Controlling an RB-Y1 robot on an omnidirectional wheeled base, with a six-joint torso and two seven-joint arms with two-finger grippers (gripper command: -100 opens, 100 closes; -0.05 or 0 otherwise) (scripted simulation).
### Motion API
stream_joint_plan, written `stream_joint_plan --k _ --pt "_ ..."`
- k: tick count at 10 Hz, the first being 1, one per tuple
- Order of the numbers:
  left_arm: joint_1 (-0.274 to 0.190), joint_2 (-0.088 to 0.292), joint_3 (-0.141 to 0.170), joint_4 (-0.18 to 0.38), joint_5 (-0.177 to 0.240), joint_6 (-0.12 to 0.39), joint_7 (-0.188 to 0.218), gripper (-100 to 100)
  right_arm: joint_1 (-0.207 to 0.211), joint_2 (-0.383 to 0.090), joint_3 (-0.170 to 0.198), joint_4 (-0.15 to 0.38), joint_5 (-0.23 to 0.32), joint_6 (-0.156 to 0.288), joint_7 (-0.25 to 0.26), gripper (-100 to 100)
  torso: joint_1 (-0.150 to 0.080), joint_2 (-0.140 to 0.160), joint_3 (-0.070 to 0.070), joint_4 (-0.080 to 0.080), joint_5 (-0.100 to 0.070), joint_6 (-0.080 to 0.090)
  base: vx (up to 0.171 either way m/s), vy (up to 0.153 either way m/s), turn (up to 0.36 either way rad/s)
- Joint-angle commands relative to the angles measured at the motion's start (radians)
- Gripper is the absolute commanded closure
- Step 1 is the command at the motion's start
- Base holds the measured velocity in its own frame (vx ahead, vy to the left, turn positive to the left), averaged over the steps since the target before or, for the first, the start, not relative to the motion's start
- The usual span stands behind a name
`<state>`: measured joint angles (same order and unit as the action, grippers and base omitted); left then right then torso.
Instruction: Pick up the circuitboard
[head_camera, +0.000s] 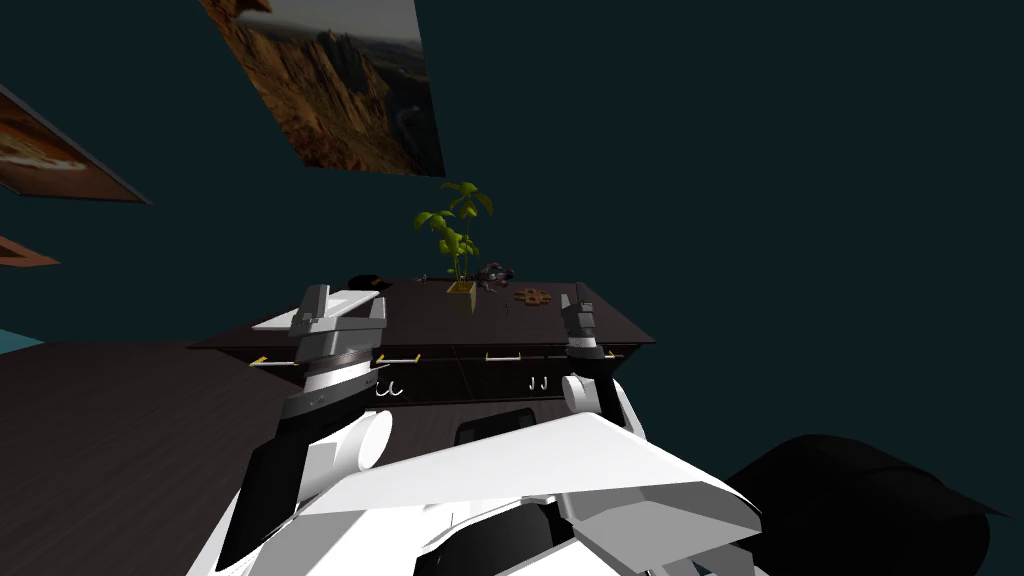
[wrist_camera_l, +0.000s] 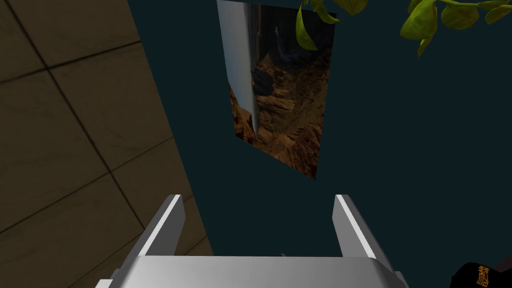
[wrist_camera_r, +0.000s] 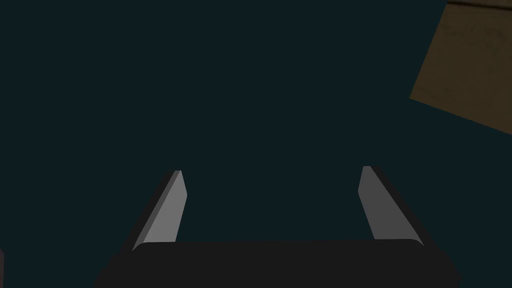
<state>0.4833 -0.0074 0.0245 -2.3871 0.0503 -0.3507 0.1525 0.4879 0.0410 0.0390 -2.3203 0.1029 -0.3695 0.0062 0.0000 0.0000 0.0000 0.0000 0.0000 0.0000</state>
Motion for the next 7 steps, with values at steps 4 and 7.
stream_joint_plan --k 4,7 --pt "0.000 0.000 0.000 0.000 0.000 0.000 0.000 0 0.004 -0.133 -0.039 0.016 0.035 0.029 0.041 -100 0.000 0.002 0.001 0.000 0.000 0.000 -0.024 0.006 0.044" --pt "0.000 0.000 0.000 0.000 0.000 0.000 0.000 0 0.006 -0.194 -0.053 0.023 0.048 0.040 0.058 -100 0.000 0.002 0.001 0.000 0.000 0.000 -0.027 0.007 0.033"
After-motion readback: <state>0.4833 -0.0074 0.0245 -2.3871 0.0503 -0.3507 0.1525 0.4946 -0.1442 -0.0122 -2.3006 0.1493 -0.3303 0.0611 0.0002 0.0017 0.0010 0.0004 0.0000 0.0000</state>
